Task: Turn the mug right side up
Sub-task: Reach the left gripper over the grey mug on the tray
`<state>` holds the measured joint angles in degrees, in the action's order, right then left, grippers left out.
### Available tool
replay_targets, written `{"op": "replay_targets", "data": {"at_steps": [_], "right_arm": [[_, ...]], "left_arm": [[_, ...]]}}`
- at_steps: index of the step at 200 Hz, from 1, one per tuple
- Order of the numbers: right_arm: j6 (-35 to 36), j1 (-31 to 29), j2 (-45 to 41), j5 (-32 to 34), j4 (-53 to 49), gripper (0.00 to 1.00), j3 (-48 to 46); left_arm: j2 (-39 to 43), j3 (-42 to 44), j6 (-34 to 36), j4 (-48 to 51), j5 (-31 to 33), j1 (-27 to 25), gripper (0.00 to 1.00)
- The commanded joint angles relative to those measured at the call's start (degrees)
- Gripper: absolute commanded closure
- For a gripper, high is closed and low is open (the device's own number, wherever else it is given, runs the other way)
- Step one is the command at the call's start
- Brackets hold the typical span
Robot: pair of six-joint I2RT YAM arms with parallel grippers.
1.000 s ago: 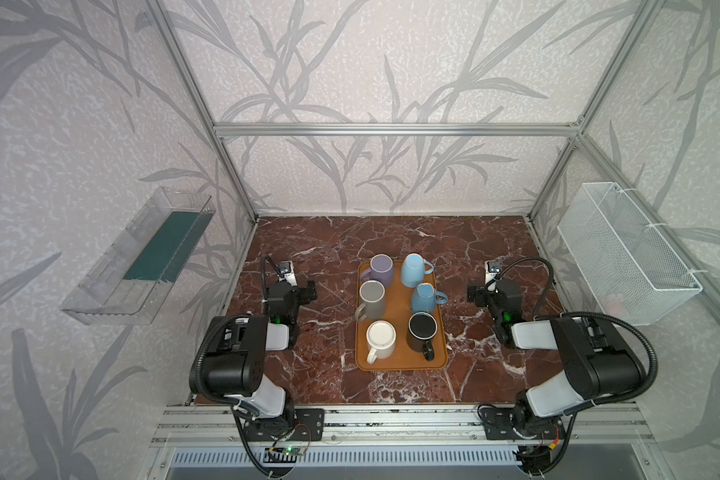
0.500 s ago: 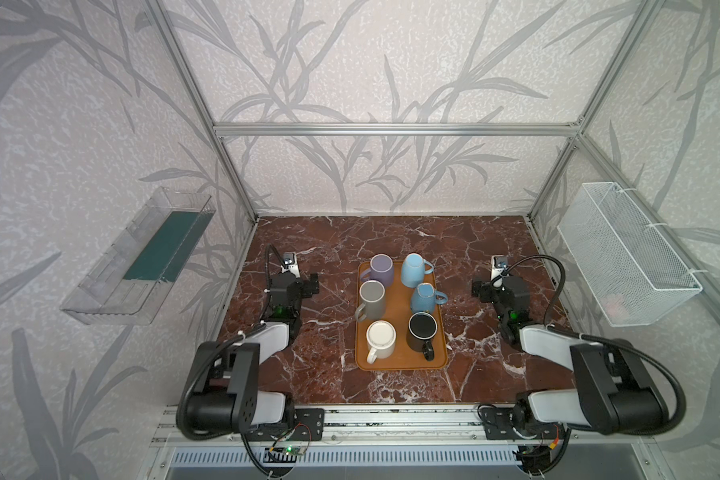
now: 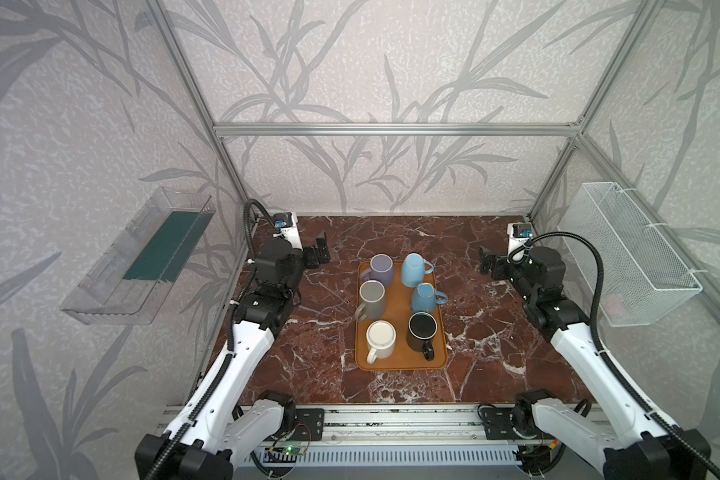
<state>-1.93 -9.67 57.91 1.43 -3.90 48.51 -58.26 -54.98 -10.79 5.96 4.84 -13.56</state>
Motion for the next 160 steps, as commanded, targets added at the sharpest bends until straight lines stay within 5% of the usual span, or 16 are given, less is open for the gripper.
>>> {"op": "replay_targets", "data": {"at_steps": [1,96,160], "right_arm": [[-0.98,-1.27,0.40,-6.92,-10.54,0.01,4.30],[-5.74,-3.60,-0.70,-9.76,-15.40,0.01,0.56],[-5.37,-3.68,-1.34,-7.02,-18.14,0.01,0.19]], "left_arm": [[-1.00,-4.87,-1.15,14.20,-1.42,-2.20,0.01],[-3.97,-3.38,-5.66,32.75,2.56,-14.59,0.13],[-22.54,-12.81,-1.49,49.39,5.41,-23.26,0.24]]}}
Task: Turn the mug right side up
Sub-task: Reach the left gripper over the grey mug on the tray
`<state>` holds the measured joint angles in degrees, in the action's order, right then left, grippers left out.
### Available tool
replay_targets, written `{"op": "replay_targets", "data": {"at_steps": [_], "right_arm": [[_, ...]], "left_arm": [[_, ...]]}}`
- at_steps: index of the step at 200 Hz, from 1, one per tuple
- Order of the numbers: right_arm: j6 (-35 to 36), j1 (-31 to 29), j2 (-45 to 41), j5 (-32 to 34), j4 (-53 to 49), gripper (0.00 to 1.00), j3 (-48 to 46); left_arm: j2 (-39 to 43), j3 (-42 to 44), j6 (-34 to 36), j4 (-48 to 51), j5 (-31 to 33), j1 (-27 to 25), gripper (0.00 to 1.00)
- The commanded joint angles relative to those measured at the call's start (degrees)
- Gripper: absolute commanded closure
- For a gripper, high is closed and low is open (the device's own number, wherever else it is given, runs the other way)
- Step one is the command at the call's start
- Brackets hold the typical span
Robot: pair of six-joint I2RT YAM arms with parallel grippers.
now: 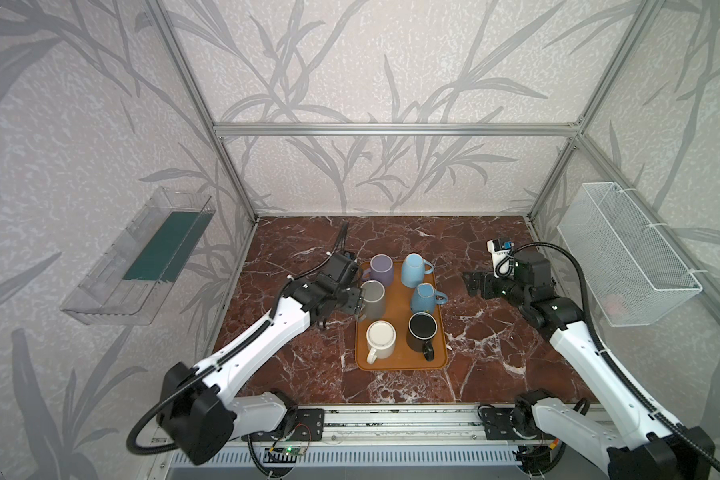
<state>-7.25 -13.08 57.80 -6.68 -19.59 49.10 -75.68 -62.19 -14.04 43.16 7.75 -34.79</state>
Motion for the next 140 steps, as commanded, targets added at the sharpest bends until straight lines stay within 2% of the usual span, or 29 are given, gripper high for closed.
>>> {"op": "replay_targets", "data": {"at_steps": [1,31,105,140], "right_arm": [[-0.06,-0.28,-1.26,1.12,-2.50,0.01,-0.36],[-0.15,-0.22,-2.59,2.10,-2.78,0.01,-1.38],[0.28,-0.19,-2.74,2.94,-3.75,0.01,-1.33],[0.34,-0.22,-2.86,3.50,-3.96,0.01,-1.38]], "left_arm": [[-5.37,-5.76,1.84,12.47,2.47,-2.13,0.25],[-9.65,-6.84,3.96,13.72,-0.01,-3.55,0.29],[-13.80,-7.79,8.34,11.26,-3.87,-4.19,0.41],[-15.94,-8.65,10.59,9.40,-4.58,-4.24,0.42]]}}
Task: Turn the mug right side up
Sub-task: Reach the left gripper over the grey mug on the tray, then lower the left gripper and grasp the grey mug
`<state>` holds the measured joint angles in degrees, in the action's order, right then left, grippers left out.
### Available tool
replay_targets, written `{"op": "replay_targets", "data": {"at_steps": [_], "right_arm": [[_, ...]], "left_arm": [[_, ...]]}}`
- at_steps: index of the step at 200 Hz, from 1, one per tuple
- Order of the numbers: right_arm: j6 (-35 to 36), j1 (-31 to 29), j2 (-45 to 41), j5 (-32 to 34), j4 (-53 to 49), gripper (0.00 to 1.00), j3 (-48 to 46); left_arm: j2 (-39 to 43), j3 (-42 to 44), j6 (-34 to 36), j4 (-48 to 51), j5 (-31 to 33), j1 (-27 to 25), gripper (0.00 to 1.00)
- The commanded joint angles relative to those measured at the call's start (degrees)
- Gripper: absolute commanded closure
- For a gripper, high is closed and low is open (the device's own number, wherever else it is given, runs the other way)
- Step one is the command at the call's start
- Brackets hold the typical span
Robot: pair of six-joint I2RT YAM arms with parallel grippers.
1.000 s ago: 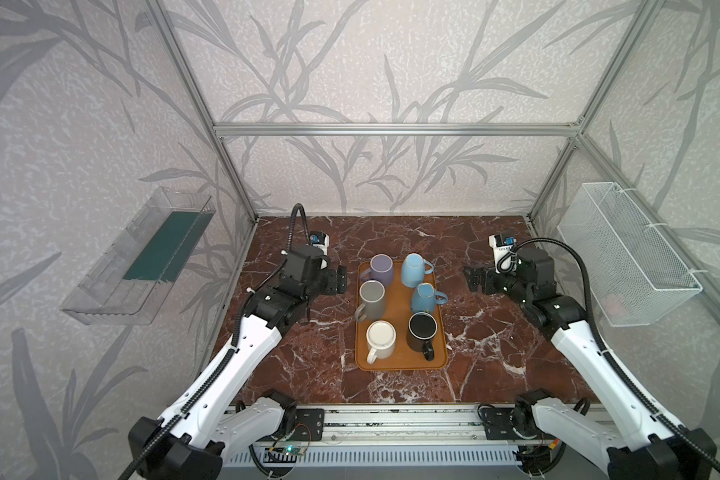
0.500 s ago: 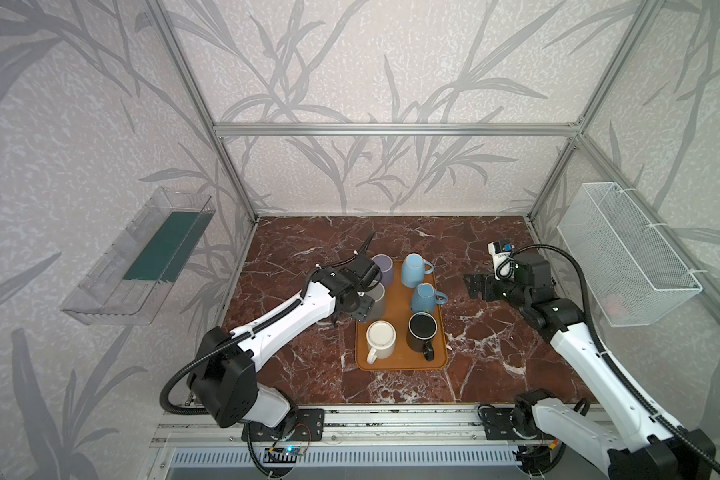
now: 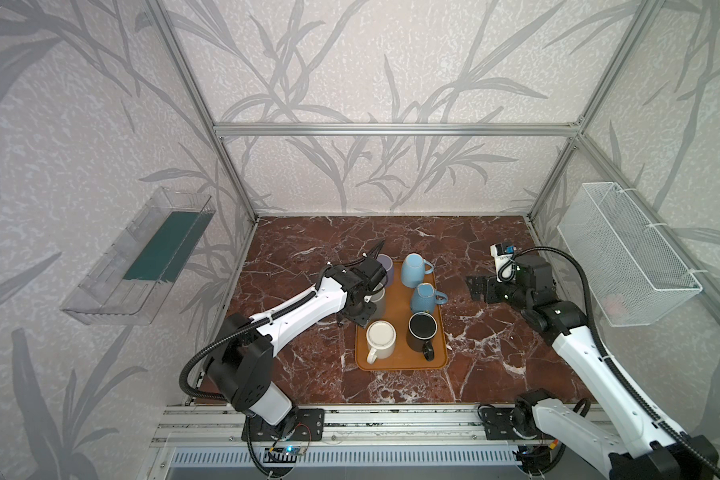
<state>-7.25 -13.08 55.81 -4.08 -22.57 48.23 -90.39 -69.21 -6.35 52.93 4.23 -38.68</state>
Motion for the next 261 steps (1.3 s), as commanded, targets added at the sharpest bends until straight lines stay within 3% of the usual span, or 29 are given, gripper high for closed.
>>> {"op": "replay_targets", "data": {"at_steps": [1,91,261], "right_arm": [[0.37,-0.25,-0.83,0.91,-1.03,0.01,-0.51],[0.63,-0.26,-0.79,1.27,-1.69,0.01,-0.33],[0.71,-0.28,-1.24,1.53,-3.27,0.01,0.55]], "left_arm": [[-1.30,-1.63,2.91,-0.46,-1.02,-0.30,0.42],[-0.59,1.68,2.92,-7.29,0.28,-0.13,0.60],[-4.23,2.25,4.77,-9.16,2.45,1.43,0.70]]}}
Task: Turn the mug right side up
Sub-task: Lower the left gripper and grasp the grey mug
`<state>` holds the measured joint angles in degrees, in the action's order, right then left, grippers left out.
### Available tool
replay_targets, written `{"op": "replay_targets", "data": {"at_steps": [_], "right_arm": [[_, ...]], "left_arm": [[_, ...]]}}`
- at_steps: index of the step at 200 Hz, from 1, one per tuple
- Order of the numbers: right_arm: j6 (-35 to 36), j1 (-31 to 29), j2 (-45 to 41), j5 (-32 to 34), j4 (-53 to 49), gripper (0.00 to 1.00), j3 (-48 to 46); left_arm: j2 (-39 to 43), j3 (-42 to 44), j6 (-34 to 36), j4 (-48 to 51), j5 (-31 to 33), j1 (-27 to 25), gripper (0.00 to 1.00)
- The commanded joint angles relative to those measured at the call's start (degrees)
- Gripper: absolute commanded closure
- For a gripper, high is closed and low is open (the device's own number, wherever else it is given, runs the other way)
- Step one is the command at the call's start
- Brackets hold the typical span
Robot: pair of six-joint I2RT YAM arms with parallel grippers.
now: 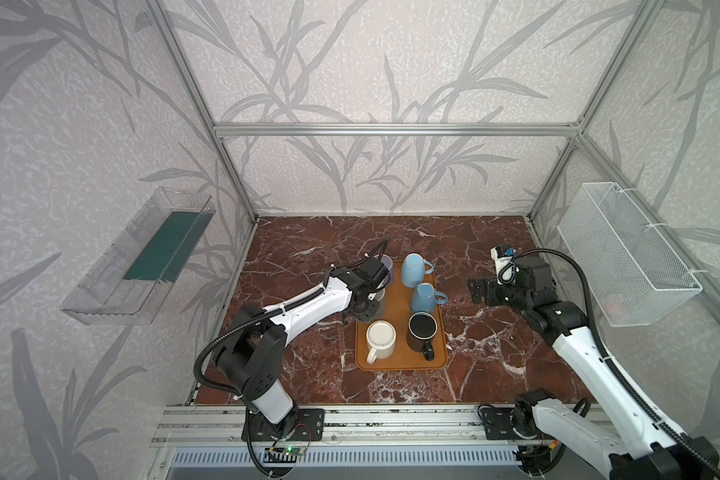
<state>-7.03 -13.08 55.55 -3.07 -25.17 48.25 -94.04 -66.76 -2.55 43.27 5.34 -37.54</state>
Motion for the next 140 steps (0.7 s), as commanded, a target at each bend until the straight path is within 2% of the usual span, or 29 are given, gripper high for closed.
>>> {"op": "replay_targets", "data": {"at_steps": [1,84,140], "right_arm": [[0.51,-0.28,-0.97,0.52,-0.67,0.01,0.53],[0.55,-0.27,-0.26,0.35,-0.41,0.01,0.62],[0.35,-0.28,0.17,-0.87,0.06,0.01,0.61]], "left_arm": [[-0.56,-0.20,0.96,0.46,1.34,0.28,0.70],[-2.55,-0.74,1.23,0.46,0.59,0.64,0.79],[-1.79,-3.48,0.88,1.77,-0.03,0.69,0.98]]}}
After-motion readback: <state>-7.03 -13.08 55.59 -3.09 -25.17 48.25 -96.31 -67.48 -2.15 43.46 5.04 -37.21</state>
